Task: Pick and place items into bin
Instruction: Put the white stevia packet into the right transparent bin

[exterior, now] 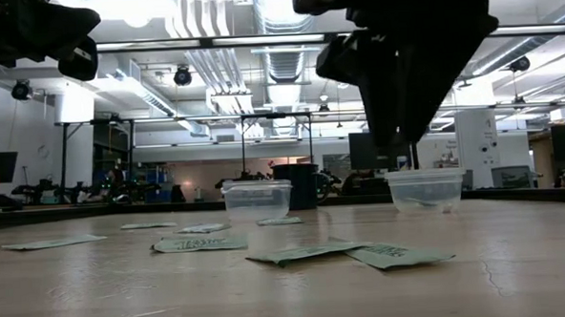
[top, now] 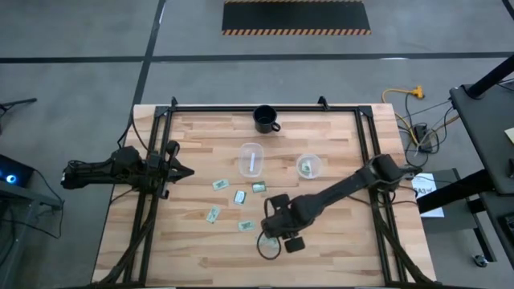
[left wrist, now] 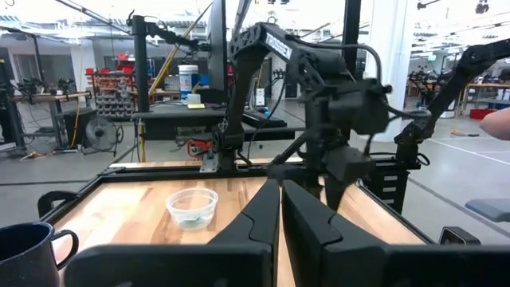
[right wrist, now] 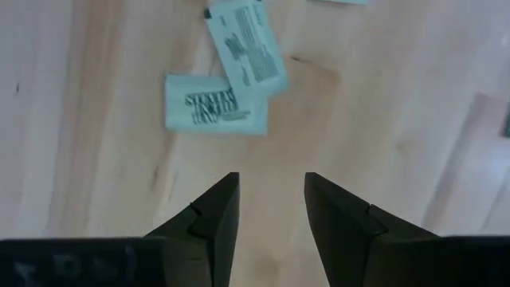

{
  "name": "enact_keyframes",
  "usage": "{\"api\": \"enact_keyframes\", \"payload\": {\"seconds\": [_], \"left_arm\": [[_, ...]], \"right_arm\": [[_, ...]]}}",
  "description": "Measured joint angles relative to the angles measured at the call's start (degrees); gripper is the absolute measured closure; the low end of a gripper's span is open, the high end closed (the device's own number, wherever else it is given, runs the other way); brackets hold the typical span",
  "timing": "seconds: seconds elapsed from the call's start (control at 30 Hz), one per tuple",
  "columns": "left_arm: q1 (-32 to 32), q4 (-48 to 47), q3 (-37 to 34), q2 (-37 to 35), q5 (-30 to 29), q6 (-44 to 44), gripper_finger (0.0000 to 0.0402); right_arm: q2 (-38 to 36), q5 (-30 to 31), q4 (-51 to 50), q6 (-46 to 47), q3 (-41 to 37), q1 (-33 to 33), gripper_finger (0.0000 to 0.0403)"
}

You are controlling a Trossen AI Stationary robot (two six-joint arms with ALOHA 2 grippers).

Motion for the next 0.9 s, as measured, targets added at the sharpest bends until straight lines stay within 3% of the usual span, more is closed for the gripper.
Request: {"api": "enact_keyframes", "payload": {"seconds": [0.27,0.9], "left_arm": [[-0.02,0.01,0.0,0.02,0.01,0.01,0.0401],[-0.02,-0.01,0.0,0.0,-0.01,0.01,0.0401]], "right_arm": [[4.16,0.04,-0.28,2.74,4.25,1.2,0.0271],[4.3,-0.46,0.74,6.49,5.66,3.07,0.0282]]}}
